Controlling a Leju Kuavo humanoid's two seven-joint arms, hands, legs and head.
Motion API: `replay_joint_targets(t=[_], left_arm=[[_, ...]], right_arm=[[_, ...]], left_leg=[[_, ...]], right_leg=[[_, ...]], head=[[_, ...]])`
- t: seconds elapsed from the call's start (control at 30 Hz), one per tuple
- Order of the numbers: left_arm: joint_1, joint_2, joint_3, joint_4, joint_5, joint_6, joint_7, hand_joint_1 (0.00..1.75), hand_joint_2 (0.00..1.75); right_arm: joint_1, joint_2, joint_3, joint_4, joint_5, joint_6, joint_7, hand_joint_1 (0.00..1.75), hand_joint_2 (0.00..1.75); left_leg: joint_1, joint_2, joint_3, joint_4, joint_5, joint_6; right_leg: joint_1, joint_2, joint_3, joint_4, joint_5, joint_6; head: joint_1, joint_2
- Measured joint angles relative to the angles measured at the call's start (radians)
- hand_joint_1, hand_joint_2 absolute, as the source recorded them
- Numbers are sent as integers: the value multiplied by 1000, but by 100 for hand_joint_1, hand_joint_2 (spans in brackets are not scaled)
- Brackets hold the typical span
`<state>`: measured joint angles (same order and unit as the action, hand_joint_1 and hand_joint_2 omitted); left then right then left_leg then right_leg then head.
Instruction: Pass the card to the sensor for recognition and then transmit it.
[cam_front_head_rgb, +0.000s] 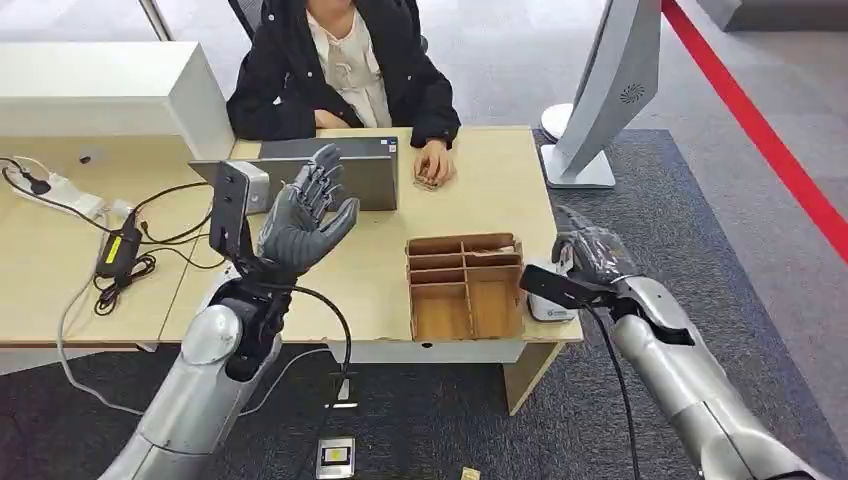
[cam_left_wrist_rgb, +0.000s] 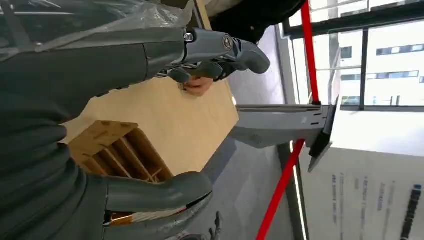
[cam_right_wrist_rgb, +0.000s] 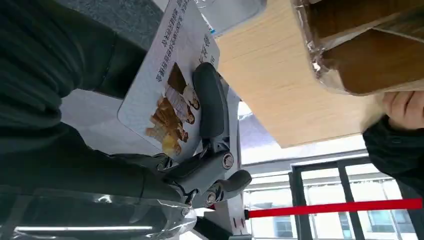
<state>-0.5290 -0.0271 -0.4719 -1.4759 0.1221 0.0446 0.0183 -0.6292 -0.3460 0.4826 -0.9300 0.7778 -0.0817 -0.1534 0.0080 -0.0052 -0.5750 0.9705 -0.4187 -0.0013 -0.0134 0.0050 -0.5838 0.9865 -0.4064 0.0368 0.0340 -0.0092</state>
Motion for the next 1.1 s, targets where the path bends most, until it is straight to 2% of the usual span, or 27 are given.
replay_joint_targets(t=[0.57,1.1], left_arm=[[6,2,14,-12,-9,-9,10,0,175],[8,3,17,-26,-16,-11,24,0,175]], right_arm=[[19,-3,-8,117,-27,-74,-13,175,175],[41,-1,-10,160,-33,-88,-11,175,175]], left_leg=[[0,0,0,0,0,0],[0,0,0,0,0,0]], right_leg=[[0,0,0,0,0,0],[0,0,0,0,0,0]], head=[[0,0],[0,0]])
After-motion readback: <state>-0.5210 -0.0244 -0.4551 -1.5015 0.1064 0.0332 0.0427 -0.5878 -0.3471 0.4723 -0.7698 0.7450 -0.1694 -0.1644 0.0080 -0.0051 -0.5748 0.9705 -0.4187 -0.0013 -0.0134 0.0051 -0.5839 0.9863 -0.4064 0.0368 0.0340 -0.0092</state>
